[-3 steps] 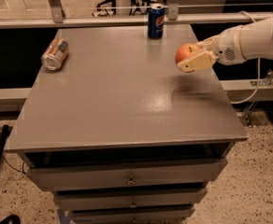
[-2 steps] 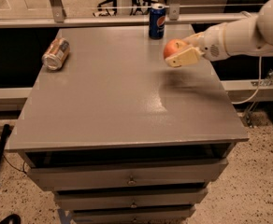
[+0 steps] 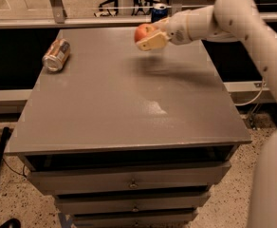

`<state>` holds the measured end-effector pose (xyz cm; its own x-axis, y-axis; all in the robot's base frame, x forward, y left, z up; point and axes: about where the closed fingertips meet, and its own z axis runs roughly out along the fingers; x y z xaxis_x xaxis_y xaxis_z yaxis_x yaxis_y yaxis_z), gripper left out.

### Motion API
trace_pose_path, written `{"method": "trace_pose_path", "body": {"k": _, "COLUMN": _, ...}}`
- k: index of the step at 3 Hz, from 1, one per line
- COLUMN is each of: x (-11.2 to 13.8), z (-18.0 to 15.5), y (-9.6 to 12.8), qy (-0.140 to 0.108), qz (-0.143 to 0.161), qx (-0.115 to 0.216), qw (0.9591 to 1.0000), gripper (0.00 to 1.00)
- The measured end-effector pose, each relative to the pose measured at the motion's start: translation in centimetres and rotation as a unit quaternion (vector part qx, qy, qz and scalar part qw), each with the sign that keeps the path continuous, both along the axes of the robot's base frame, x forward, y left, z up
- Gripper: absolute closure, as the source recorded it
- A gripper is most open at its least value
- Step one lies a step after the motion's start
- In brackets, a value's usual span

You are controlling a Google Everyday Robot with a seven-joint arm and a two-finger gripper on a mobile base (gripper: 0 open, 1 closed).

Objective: Move apple near orange can

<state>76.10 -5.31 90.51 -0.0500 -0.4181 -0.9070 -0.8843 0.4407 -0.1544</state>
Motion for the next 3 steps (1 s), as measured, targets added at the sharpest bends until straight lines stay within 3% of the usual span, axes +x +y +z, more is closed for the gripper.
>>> {"method": "trace_pose_path", "body": {"k": 1, "x": 2.5, "z": 1.1, "y": 4.7, "qy": -0.017, "qz": 0.031, "qx": 0.014, "qw": 0.9993, "gripper": 1.0}}
{"method": "trace_pose_path", "body": {"k": 3, "x": 3.4, "z": 0.0, "y": 11.4, "qy": -0.005, "qz": 0.079, "qx": 0.003, "qw": 0.9969, "gripper": 1.0}}
